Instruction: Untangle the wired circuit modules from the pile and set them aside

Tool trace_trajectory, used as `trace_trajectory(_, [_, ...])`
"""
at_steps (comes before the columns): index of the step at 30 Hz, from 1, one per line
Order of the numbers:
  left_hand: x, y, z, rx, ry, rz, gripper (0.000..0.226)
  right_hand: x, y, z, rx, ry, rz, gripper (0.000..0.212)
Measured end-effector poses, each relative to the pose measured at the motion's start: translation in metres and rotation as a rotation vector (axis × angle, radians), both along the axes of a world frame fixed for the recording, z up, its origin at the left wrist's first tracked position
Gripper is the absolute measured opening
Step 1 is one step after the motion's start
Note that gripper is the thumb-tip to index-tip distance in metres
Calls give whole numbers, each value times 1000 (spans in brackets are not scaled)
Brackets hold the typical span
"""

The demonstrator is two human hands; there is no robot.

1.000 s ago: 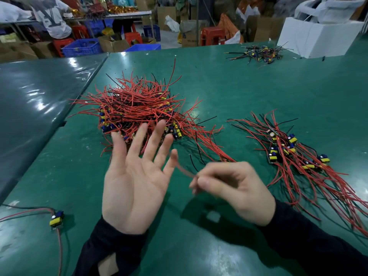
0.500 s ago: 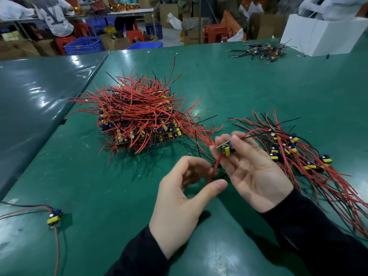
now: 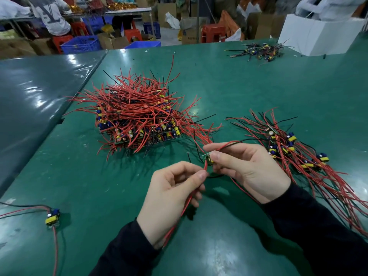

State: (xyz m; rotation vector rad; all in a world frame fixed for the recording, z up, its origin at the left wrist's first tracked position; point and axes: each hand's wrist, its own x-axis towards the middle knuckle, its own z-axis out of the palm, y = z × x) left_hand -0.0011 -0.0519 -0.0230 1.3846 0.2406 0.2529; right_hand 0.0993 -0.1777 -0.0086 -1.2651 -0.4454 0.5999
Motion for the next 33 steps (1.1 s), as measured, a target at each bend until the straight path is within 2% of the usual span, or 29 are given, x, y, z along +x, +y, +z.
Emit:
trace_trajectory(3, [-1,6,1,70,62,-84,9,2,-2,-1,-104,-98,23,22])
trace_trajectory(8, [-1,9,-1,333,34,-70,18,4,-6,2,-250,-291,76,18])
trace_trajectory(10, [-1,9,-2,356,41,-58,18,4,-6,2,-219,-232,79,23])
trace_trajectory(13, [-1,11,0,356,-3,-67,23,5,-5,-3,-73,25,144,35])
trace_trajectory(15, [-1,11,2,327,-44,-60,21,3,-3,-5,-25,84,195,33])
trace_trajectory(19, [0,8,1,295,-53,-62,20,-3,3,-12,-38,20,172,27])
trace_trajectory(25, [1,9,-4,342,47,2,21,-3,4,-18,-87,-123,44,26])
trace_trajectory(28, [0,13,-2,220,101,-71,17,-1,3,-18,-70,-85,28,29])
trace_trajectory(31, [0,22,5,34,203,-207,6,0,1,-15,-48,-92,39,19])
trace_trajectory(33, [-3,27,7,-47,270,-286,13,-2,1,-12,-52,-109,71,12])
